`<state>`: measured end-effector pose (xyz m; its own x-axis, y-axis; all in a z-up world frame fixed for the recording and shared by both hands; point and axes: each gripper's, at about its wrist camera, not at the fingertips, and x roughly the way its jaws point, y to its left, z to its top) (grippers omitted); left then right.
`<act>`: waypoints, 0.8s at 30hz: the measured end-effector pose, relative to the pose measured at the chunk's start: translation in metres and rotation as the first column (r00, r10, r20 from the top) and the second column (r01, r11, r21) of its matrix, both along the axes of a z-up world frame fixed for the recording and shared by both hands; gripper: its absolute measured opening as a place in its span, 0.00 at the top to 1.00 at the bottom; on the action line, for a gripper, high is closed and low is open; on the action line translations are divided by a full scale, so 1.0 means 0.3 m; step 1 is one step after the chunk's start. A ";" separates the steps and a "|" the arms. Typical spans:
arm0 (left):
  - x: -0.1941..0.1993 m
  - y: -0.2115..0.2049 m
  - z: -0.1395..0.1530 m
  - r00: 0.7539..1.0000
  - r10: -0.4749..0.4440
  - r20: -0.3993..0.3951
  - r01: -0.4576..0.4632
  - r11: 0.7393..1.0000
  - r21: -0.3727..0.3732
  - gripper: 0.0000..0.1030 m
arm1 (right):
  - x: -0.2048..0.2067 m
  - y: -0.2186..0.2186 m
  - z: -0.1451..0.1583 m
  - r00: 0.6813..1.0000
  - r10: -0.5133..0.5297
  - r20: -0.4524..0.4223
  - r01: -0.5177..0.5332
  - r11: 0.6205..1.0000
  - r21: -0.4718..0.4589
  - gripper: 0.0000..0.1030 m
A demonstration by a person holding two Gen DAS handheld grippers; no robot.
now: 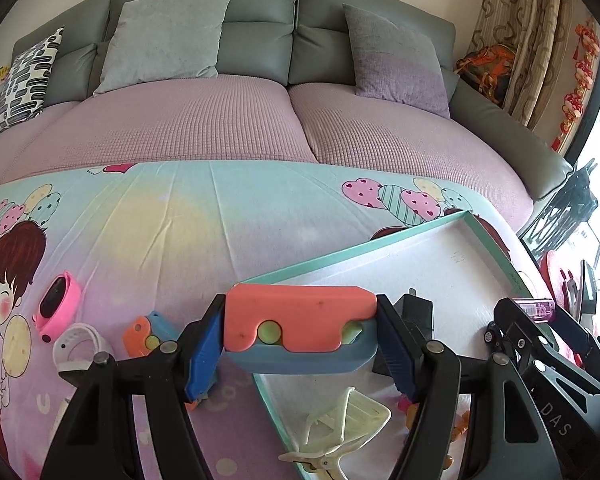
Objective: Organize rigid objects
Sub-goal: 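Carry the orange-and-blue block and pink lighter over the green tray, then open the right tool to drop the pink lighter while the left tool releases the block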
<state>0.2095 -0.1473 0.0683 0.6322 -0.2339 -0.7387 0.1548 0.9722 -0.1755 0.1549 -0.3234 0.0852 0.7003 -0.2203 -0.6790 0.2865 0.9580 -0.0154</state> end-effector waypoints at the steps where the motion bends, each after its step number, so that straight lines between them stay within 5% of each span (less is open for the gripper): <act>1: 0.001 0.001 -0.002 1.000 0.000 -0.001 0.000 1.000 -0.002 0.30 | 0.002 0.000 -0.005 1.000 -0.003 -0.007 0.003 1.000 -0.008 0.19; 24: 0.013 -0.042 -0.054 0.998 -0.030 -0.052 0.033 0.999 0.042 0.30 | 0.024 0.008 -0.056 0.995 0.003 -0.097 -0.008 0.999 -0.048 0.19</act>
<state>0.2135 -0.1601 0.0522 0.5857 -0.2205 -0.7800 0.1773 0.9738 -0.1421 0.1621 -0.3211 0.0684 0.6327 -0.2511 -0.7325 0.2760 0.9570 -0.0896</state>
